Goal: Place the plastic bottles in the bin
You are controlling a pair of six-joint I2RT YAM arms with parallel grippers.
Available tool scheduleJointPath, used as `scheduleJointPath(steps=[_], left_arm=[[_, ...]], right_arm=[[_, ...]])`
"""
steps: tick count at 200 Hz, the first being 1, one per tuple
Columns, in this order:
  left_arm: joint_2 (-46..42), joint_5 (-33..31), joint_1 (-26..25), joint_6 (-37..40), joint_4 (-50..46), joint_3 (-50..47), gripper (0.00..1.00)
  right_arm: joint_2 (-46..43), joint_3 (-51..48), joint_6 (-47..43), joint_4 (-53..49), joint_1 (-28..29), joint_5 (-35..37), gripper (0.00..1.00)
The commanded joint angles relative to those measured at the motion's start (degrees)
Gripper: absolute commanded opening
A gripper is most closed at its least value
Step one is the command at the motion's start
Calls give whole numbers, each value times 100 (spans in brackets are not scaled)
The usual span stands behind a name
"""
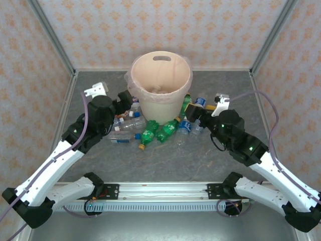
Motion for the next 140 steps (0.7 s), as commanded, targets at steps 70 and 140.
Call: scheduleJointPath(steps=[70, 140], left_arm=[[-1352, 336, 920, -1939, 19, -2408, 98], [-2106, 840, 997, -3549, 586, -4042, 91]], right_arm=[[-387, -732, 1308, -93, 20, -9, 100], [-412, -1148, 1349, 27, 20, -200, 100]])
